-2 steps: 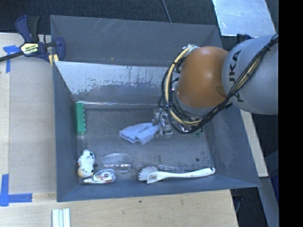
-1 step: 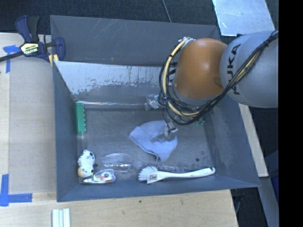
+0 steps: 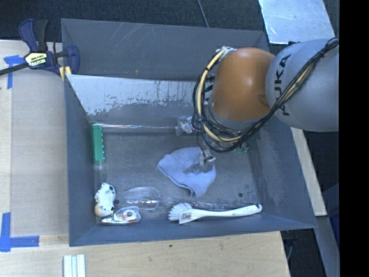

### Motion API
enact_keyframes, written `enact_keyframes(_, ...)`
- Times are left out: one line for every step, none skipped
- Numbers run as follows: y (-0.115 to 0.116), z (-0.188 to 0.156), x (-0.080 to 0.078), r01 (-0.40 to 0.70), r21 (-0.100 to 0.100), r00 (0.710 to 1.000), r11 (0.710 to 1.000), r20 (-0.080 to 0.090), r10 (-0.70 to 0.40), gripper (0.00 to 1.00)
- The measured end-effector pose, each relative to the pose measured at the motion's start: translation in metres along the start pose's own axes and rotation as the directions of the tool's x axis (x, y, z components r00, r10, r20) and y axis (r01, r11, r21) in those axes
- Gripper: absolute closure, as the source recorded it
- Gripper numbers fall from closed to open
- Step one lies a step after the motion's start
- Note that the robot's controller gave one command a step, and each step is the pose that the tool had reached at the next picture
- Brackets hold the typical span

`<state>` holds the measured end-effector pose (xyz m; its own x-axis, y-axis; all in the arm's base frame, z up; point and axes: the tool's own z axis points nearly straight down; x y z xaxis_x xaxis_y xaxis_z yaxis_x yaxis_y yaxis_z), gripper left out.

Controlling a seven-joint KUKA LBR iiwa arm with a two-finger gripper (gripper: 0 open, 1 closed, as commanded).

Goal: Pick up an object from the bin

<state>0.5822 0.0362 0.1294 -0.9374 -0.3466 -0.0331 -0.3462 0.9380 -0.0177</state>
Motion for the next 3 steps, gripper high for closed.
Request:
enact_keyframes(0.027, -0.026, -0.001, 0.246, 0.002, 0.969, 0.969, 0.007, -0.246, 0.0)
enact_keyframes(0.025, -0.01, -0.004, 0.222, 0.007, 0.975, 0.975, 0.017, -0.222, 0.0)
enact_keyframes(-0.03, -0.012, -0.021, 0.513, 0.012, 0.858, 0.858, 0.013, -0.513, 0.0)
